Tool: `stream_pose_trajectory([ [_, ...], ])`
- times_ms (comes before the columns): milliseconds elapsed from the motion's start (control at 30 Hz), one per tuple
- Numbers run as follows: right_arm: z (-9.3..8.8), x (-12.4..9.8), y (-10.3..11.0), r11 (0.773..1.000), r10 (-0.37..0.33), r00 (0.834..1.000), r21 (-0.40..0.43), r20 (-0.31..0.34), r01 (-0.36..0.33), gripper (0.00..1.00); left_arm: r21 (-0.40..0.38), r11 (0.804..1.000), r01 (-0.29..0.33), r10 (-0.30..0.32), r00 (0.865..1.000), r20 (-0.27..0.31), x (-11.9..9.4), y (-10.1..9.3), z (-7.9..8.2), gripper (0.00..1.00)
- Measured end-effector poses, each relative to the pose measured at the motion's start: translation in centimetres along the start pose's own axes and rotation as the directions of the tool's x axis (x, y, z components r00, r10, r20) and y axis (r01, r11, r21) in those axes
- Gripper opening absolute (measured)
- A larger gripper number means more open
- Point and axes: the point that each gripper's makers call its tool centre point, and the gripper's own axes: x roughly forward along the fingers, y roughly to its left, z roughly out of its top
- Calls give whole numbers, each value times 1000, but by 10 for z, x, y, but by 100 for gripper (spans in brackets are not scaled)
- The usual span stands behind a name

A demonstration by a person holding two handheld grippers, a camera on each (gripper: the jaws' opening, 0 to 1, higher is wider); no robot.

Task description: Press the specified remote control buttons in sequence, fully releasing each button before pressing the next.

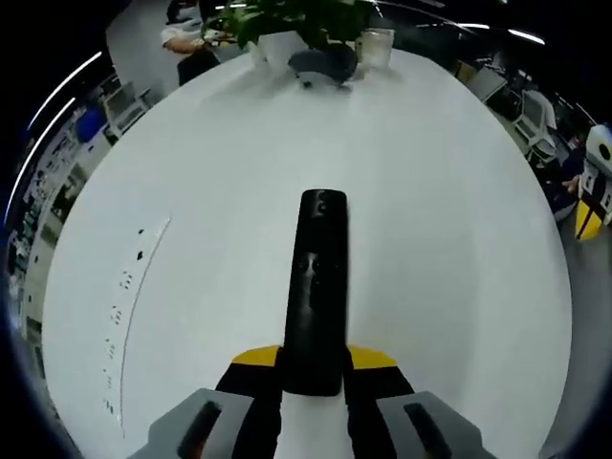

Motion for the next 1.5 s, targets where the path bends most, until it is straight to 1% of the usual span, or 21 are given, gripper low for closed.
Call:
stream_pose_trajectory([
  [167,2,-3,1,1000,-1,1000,-1,15,1,0,22,1000,2,-1,1000,-27,1,-2,1,22],
  [333,5,-6,3,1000,1,1000,1,31,-1,0,26,1000,4,-3,999,-33,1,-3,1,22],
  [533,7,-8,6,1000,9,999,0,37,-9,0,55,998,16,-12,998,-68,1,-15,-1,22],
  [633,8,-9,8,1000,10,999,-6,42,-10,0,74,997,26,-21,997,-71,0,-23,-2,22],
  [767,10,-11,10,1000,14,999,-13,48,-13,0,73,997,32,-27,997,-72,0,-31,-4,22],
  [967,12,-16,17,999,24,998,-25,59,-23,0,101,994,42,-33,995,-96,-2,-50,-9,22],
  [1000,12,-16,18,999,26,998,-27,59,-24,0,111,993,44,-33,994,-102,-2,-54,-10,22],
  [1067,11,-16,20,999,28,998,-34,55,-26,0,108,993,44,-33,994,-108,-3,-60,-11,22],
  [1200,13,-16,22,999,31,998,-44,55,-29,0,108,993,46,-34,994,-109,-3,-71,-14,22],
  [1333,14,-15,25,998,37,998,-52,54,-34,0,107,993,46,-34,993,-109,-4,-85,-17,22],
  [1500,10,-14,28,997,43,998,-65,37,-41,0,122,991,53,-39,993,-111,-5,-99,-20,22],
])
